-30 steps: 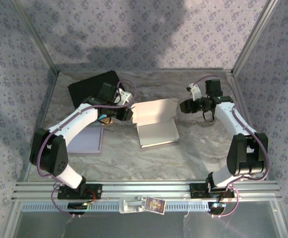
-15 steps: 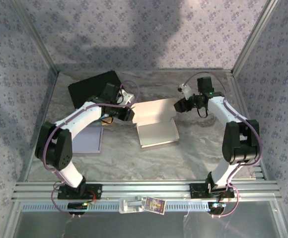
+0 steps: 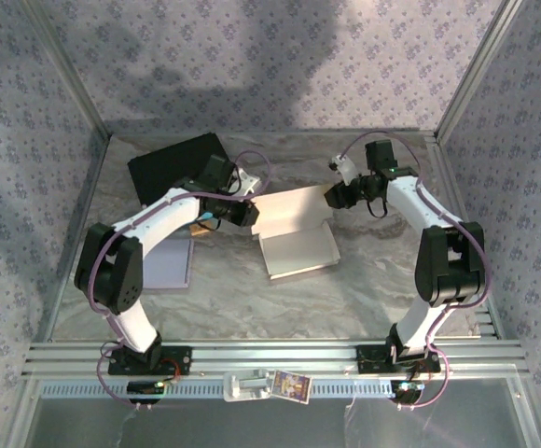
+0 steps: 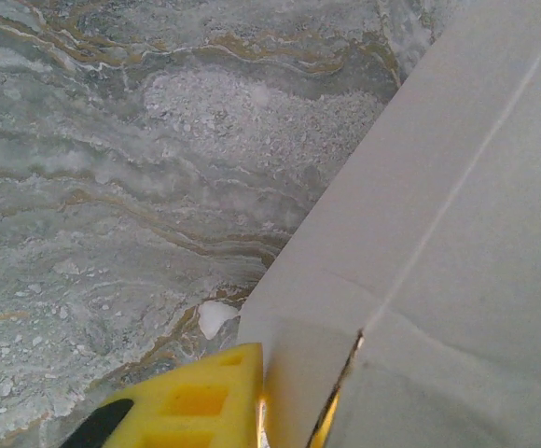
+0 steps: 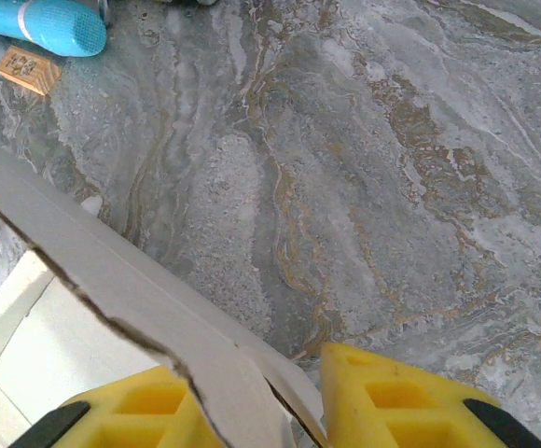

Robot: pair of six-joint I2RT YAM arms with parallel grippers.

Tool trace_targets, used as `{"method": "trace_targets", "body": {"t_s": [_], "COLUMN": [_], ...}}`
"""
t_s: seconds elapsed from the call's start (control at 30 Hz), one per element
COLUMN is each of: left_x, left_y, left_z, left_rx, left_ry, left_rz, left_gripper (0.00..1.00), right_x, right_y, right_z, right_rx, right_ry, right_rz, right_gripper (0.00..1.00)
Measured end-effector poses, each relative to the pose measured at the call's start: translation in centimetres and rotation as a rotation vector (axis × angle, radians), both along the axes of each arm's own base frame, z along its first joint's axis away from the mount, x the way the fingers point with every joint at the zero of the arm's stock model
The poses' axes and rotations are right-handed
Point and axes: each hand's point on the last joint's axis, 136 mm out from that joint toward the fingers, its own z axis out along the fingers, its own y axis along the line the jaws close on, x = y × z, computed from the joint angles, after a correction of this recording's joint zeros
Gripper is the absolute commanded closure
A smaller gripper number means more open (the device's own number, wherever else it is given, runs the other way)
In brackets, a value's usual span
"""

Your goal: Fold the paper box

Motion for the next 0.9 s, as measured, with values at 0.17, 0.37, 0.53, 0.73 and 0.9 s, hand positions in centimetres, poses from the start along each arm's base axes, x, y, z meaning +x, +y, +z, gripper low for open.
{"method": "trace_targets", "body": {"t_s": [0.17,0.37,0.53,0.73,0.9], "left_x": [0.1,0.2,0.3,0.2,0.1], "left_y": [0.1,0.3,0.5,0.4,0.1], "left_z": [0.0,-0.1,-0.2,-0.5,-0.6], "left_rx": [0.009,0.015,0.026,0.029,0.031], "left_ry": [-0.005,-0.004,-0.005,0.001,0.007], "left_rz": [0.007,0.019,0.029,0.027,0.021], "left_gripper": [0.87,0.78,0.77,0.84,0.89], "right_x": [0.0,-0.1,-0.7,-0.8,-0.8], "right_y": [0.0,-0.2,-0.4,-0.7,-0.7], "right_z": [-0.1,-0.4,-1.4,-1.7,-1.7], "right_rx": [-0.006,-0.027,-0.043,-0.05,-0.052], "right_ry": [0.002,0.009,0.032,0.036,0.036], "right_rz": [-0.002,-0.01,-0.017,-0.023,-0.026], "right_gripper": [0.7,0.69,0.69,0.7,0.78]}}
